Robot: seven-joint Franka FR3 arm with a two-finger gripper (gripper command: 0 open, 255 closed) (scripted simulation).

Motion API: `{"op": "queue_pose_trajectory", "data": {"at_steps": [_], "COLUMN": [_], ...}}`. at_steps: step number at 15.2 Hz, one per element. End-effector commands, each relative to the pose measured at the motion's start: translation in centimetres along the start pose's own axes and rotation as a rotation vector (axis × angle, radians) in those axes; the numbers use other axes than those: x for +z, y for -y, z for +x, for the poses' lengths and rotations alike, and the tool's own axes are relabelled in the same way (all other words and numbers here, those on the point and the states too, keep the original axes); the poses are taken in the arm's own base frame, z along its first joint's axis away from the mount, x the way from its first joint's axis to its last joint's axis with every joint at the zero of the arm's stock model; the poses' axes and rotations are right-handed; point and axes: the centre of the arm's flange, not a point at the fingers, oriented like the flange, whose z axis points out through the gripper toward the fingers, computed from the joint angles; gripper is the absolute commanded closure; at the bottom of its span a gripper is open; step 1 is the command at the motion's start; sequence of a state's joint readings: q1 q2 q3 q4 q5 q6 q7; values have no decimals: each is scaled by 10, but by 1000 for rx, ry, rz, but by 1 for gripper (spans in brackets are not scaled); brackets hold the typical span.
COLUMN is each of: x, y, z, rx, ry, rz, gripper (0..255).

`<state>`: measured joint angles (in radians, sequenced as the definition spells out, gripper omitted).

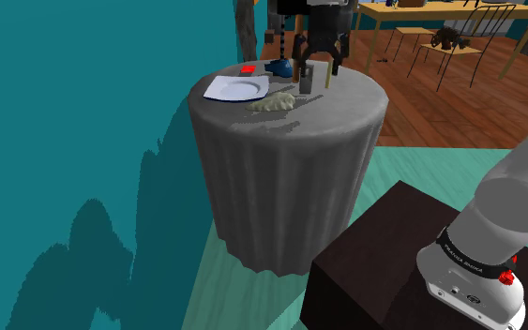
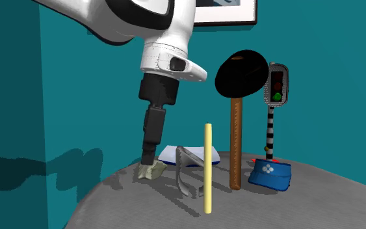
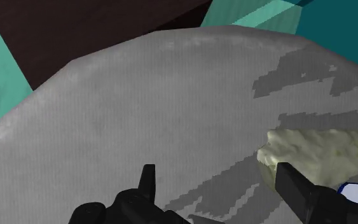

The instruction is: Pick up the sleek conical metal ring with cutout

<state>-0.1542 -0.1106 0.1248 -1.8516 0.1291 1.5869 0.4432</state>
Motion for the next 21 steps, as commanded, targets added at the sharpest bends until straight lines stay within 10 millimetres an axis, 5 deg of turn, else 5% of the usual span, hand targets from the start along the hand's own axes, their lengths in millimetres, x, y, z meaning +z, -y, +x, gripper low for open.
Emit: {"op": "queue_pose_trajectory", "data": {"at_steps": [1,6,16,17,21], "x": [-5,-19,21,21,21], "y": [0,-6,-7,-7,-7], "z": [27,89,97,98,98], "rx": [80,271,273,273,273], "ry": [-3,-8,-8,-8,-8], "rz": [12,42,42,42,42], "gripper": [0,0,0,255,255]}}
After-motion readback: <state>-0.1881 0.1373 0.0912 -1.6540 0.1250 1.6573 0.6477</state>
